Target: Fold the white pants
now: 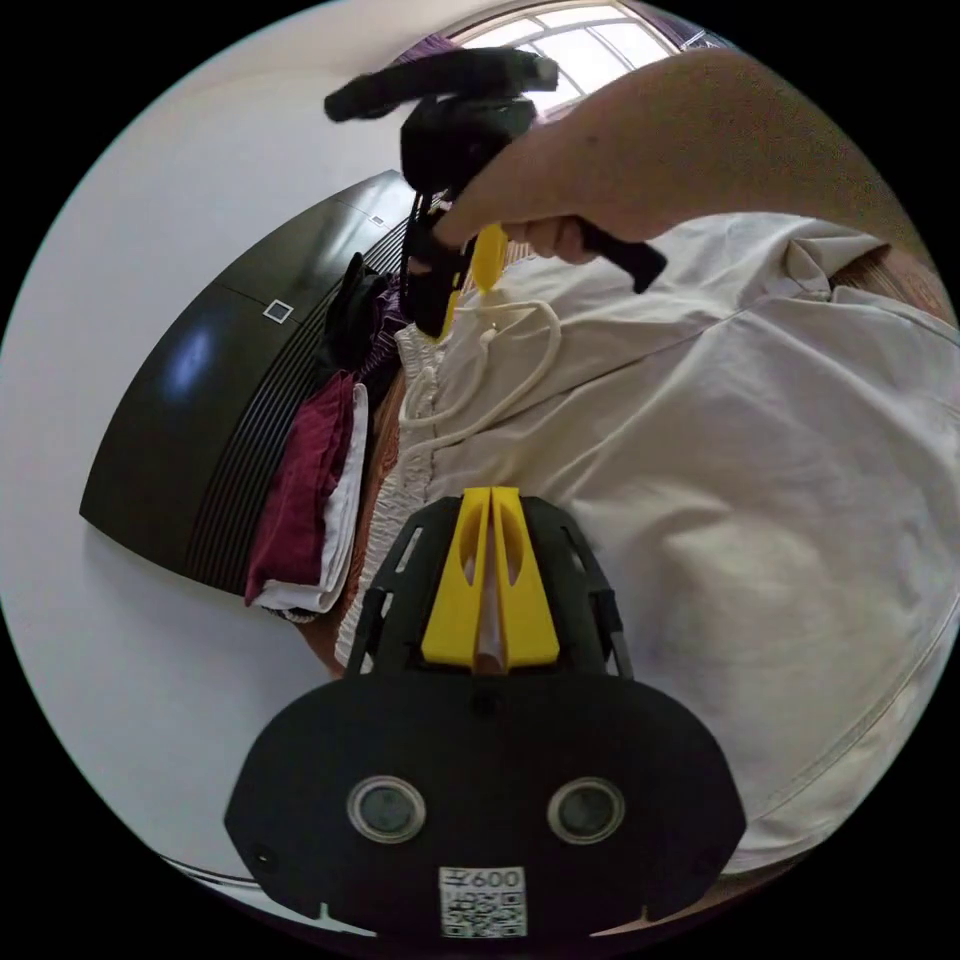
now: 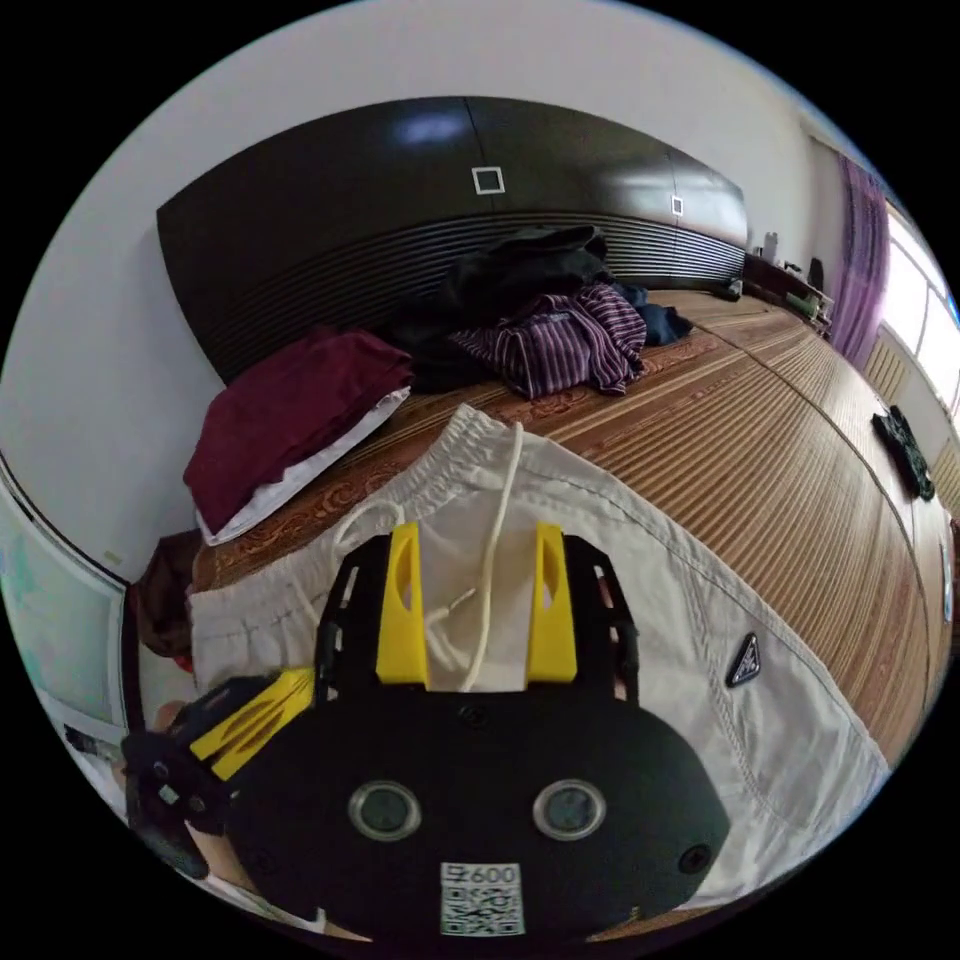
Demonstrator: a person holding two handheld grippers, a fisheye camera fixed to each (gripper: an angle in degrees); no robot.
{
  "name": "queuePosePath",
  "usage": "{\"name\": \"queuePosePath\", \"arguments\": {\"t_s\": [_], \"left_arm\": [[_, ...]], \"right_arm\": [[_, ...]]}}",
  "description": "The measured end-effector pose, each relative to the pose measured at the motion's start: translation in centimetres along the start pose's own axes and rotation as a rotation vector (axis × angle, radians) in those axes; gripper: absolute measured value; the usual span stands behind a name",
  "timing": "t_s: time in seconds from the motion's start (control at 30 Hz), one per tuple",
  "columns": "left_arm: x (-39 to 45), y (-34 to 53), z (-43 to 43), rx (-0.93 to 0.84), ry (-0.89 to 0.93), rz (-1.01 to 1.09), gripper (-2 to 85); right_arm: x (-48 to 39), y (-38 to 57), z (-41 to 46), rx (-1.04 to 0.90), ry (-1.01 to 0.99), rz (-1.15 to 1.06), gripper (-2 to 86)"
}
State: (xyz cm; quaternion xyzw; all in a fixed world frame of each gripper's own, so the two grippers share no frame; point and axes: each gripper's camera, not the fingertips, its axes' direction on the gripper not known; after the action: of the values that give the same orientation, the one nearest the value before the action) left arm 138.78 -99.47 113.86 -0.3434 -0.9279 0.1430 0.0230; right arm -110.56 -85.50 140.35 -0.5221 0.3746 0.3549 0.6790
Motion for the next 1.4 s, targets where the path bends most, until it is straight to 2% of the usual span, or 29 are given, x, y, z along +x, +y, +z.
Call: {"name": "queuePosePath", "arguments": {"t_s": [0.1, 0.2, 0.37, 0.43, 0.5, 0.57, 0.63, 0.8, 1.0, 1.2, 1.3, 1.4], "left_arm": [[0.6, 0.0, 0.2, 0.010, -0.025, 0.034, 0.7], [1.2, 0.3, 0.3, 0.028, -0.049, 0.056, 0.7], [1.2, 0.4, 0.5, 0.027, -0.050, 0.057, 0.8], [1.6, 0.5, 0.6, 0.029, -0.068, 0.065, 0.8], [1.7, 0.6, 0.6, 0.030, -0.076, 0.068, 0.8], [1.8, 0.7, 0.6, 0.032, -0.080, 0.068, 0.8], [2.0, 1.0, 0.6, 0.033, -0.095, 0.073, 0.9], [2.9, 1.4, 0.7, 0.036, -0.148, 0.096, 0.8], [1.7, 1.4, 1.0, 0.030, -0.108, 0.081, 0.9], [0.7, 1.5, 1.2, 0.026, -0.082, 0.068, 0.9], [0.4, 1.6, 1.2, 0.026, -0.081, 0.066, 0.9], [0.6, 1.7, 1.2, 0.026, -0.103, 0.078, 0.8]], "right_arm": [[0.2, -2.9, 1.8, -0.095, 0.151, 0.031, 1.9], [1.0, -3.5, -0.5, -0.072, 0.069, -0.002, -0.3], [5.9, 1.8, -12.5, 0.278, -0.023, 0.239, -0.8], [7.4, 8.2, -19.8, 0.518, -0.024, 0.341, -0.8], [8.0, 14.0, -23.5, 0.691, -0.039, 0.459, -0.9], [8.8, 19.5, -25.0, 0.783, -0.099, 0.615, -0.9], [10.2, 23.8, -24.8, 0.714, -0.170, 0.750, -0.8], [12.8, 27.1, -25.1, 0.597, -0.141, 0.803, -0.8], [12.4, 27.9, -27.7, 0.595, 0.020, 0.771, -0.8], [13.1, 30.0, -28.5, 0.568, 0.177, 0.842, -0.8], [11.7, 28.4, -27.8, 0.511, 0.170, 0.654, -0.8], [9.6, 23.3, -23.9, 0.229, 0.082, 0.399, -0.8]]}}
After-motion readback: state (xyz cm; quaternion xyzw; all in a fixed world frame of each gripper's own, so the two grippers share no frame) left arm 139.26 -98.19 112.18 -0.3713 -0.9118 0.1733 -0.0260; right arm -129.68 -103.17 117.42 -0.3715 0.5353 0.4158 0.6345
